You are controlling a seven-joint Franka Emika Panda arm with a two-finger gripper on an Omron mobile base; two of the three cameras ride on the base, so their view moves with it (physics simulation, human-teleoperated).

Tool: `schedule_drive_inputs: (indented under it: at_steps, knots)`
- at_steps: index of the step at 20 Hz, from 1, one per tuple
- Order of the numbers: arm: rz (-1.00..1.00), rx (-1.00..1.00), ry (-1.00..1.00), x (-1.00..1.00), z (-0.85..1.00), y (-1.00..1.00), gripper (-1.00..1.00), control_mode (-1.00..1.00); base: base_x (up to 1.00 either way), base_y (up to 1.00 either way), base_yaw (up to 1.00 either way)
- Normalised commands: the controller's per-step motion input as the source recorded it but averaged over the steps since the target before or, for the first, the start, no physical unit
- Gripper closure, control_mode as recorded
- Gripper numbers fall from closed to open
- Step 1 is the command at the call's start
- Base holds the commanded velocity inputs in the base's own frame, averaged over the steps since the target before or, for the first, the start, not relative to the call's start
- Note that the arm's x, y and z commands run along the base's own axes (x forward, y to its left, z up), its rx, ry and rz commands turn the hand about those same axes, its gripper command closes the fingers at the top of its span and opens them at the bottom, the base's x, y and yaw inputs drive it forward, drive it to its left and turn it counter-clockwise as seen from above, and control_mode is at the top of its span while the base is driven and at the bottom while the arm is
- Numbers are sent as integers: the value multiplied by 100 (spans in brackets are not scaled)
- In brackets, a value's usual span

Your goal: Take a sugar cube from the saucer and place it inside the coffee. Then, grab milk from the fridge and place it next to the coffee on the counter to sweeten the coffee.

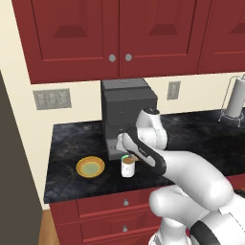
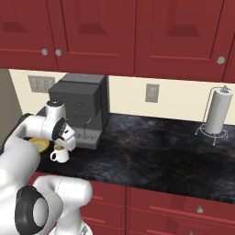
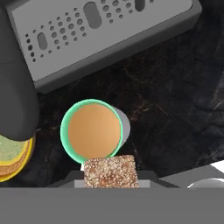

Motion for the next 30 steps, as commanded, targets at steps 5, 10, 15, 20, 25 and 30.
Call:
schedule_drive_inputs:
  at_steps: [5,10,15,20,25,30]
  knots:
    - [0,0,6,48,0,4,100,-100,0,0,0]
    - [0,0,2,26,0,2,100,-100,0,0,0]
    - [0,0,0,0,-1,3,100,-100,0,0,0]
    - [0,0,1,10,-10,10,100,-100,0,0,0]
    - [0,0,2,1,-21,1,-100,-100,0,0,0]
    - [0,0,0,1,-4,0,-100,-100,0,0,0]
